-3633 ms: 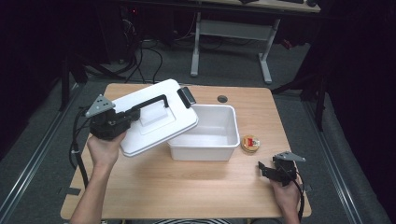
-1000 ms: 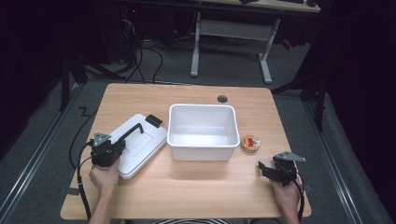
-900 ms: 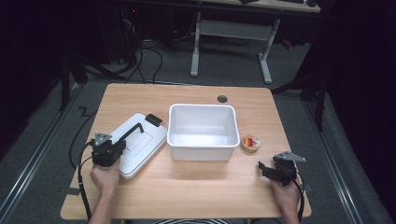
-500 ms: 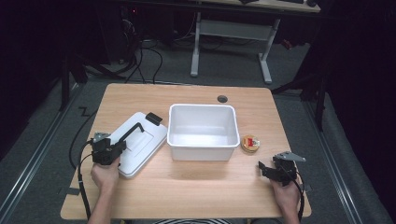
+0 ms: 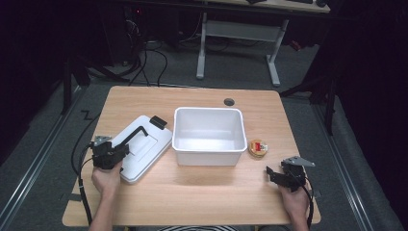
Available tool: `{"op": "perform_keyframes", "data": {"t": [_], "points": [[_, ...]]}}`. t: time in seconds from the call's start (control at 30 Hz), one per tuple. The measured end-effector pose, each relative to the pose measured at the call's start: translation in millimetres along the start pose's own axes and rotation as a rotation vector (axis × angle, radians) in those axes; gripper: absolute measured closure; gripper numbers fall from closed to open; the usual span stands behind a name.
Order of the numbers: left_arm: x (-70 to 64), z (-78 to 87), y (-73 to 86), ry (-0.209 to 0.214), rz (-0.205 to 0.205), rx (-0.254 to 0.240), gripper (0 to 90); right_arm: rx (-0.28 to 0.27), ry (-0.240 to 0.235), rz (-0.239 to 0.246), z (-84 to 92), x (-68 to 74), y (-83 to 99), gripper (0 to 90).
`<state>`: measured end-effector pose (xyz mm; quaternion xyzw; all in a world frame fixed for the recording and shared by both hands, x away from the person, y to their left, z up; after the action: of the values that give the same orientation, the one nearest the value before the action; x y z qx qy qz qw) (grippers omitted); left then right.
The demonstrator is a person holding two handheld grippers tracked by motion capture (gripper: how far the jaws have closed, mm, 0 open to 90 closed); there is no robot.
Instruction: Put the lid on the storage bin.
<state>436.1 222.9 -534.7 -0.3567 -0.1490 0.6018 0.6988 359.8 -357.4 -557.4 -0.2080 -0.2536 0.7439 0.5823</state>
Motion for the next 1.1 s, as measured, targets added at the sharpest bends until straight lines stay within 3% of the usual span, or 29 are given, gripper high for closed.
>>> {"op": "perform_keyframes", "data": {"t": [0.3, 0.43, 0.77, 1.0, 1.1], "points": [[0.3, 4.2, -0.4, -0.024, 0.011, -0.021, 50.4, 0.0, 0.0, 0.0, 0.0, 0.0, 0.0, 31.1], [-2.4, 11.0, 0.9, -0.033, -0.003, -0.027, 39.4, 0.0, 0.0, 0.0, 0.0, 0.0, 0.0, 31.1], [-18.2, 35.5, 10.8, -0.039, -0.066, -0.078, 34.9, 0.0, 0.0, 0.0, 0.0, 0.0, 0.0, 31.1], [-34.6, 48.1, 14.9, -0.017, -0.105, -0.097, 34.7, 0.0, -0.001, 0.004, 0.0, 0.1, 0.0, 31.2], [-47.9, 53.3, 18.4, 0.002, -0.145, -0.103, 34.7, 0.0, -0.002, 0.004, 0.0, 0.1, 0.0, 31.2]]}}
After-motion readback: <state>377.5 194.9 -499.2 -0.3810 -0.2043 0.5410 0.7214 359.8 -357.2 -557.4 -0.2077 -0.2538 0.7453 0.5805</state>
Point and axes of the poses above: each handheld gripper's, and its own axes: z roughly backward along the jaws, y roughly out of its underside, x roughly to its left, the point moved 4 cm from there along -z, roughly forward along the jaws, and after that the axes turned 8 degrees about x, right-handed, at the moved point
